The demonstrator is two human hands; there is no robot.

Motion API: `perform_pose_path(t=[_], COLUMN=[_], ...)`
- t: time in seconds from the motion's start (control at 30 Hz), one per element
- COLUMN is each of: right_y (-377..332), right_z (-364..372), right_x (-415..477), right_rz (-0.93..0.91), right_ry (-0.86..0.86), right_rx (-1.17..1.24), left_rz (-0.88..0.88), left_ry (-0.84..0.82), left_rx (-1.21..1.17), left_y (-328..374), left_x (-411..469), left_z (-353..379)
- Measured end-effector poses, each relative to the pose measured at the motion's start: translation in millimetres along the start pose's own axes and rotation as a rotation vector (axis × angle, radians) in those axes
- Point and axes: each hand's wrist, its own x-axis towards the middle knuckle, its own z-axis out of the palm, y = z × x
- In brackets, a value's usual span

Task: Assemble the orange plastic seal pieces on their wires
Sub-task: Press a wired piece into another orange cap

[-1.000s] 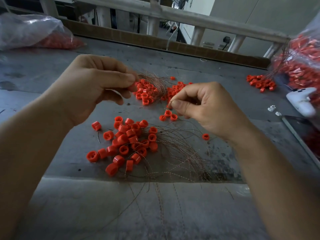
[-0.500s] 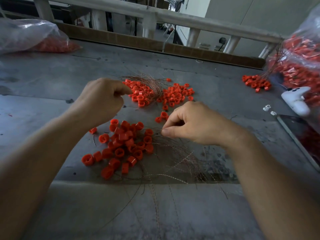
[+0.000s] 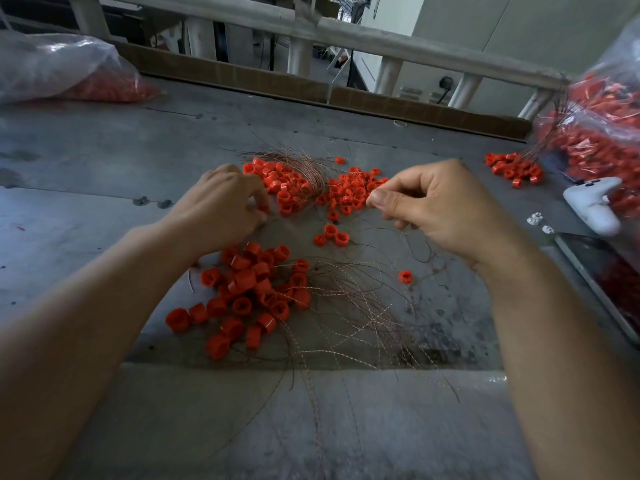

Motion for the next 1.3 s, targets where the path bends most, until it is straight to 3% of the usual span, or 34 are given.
perform_pose_path(t=[0.4, 0.63, 0.87, 1.07, 1.3], right_y=[0, 0, 1, 2, 6], right_z=[2, 2, 2, 0, -1], right_x=[0, -1, -1, 0, 2], right_rz=[0.021, 0.023, 0.019, 0.002, 0.017], right_ry=[0.020, 0.021, 0.012, 0.041, 0.117], right_rx=[-0.020, -0.030, -0.039, -0.020, -0.036], left_rz=[-0.002, 0.087, 0.144, 0.236, 0.159], left_ry=[0.121, -0.019, 0.180, 0.182, 0.248], left_rx=[-0.044, -0.135, -0.159, -0.125, -0.130], left_y=[2, 13, 20, 26, 24], left_x=[-4, -18, -20, -18, -20], left_z=[-8, -19, -22, -14, -16])
